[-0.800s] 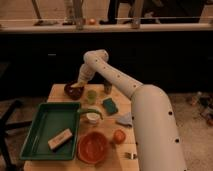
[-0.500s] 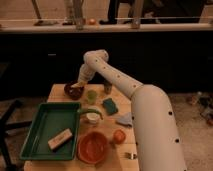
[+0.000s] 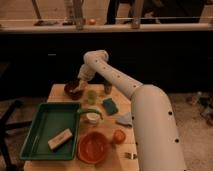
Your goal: Place banana in purple bowl
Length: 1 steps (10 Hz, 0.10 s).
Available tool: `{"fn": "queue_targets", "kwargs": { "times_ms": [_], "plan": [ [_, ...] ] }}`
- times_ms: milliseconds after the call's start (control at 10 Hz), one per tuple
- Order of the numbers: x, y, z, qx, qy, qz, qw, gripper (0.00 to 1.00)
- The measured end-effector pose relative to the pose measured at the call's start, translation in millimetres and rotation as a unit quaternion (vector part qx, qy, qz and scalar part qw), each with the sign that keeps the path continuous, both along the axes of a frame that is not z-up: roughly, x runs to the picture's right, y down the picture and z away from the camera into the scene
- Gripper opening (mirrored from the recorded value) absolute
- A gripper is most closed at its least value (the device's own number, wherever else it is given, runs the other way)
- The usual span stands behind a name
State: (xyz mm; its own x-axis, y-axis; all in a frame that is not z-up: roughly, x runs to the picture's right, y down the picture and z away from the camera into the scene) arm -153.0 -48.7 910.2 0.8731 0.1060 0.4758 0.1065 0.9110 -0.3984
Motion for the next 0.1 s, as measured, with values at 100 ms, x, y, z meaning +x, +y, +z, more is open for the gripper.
{"fn": "queue_targets", "kwargs": {
  "times_ms": [100],
  "plan": [
    [0.1,0.1,0.1,0.0,0.0,0.0,1.0,0.8]
  ]
}}
